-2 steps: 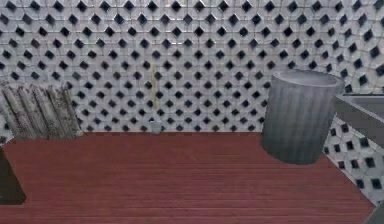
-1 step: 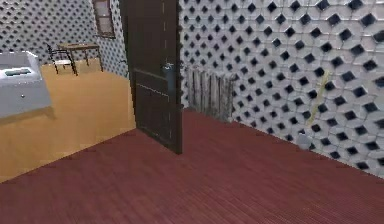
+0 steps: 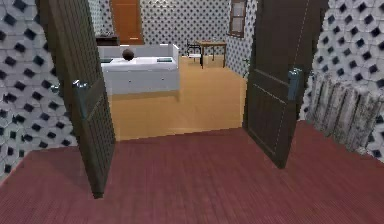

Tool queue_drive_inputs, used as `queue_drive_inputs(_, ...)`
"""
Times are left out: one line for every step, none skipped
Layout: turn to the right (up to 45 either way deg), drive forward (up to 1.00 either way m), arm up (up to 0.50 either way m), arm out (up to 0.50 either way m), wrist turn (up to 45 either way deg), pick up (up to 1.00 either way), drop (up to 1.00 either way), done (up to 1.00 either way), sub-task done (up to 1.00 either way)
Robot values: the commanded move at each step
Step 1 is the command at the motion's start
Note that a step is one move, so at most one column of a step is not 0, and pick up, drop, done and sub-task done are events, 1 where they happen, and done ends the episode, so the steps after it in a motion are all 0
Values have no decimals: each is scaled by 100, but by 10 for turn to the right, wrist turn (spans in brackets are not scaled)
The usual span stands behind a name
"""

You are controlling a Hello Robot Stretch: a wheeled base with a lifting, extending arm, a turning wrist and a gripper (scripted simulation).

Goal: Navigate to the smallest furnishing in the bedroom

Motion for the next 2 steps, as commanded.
queue_drive_inputs(0,100,0,0,0,0,0,0,0)
queue_drive_inputs(-30,0,0,0,0,0,0,0,0)
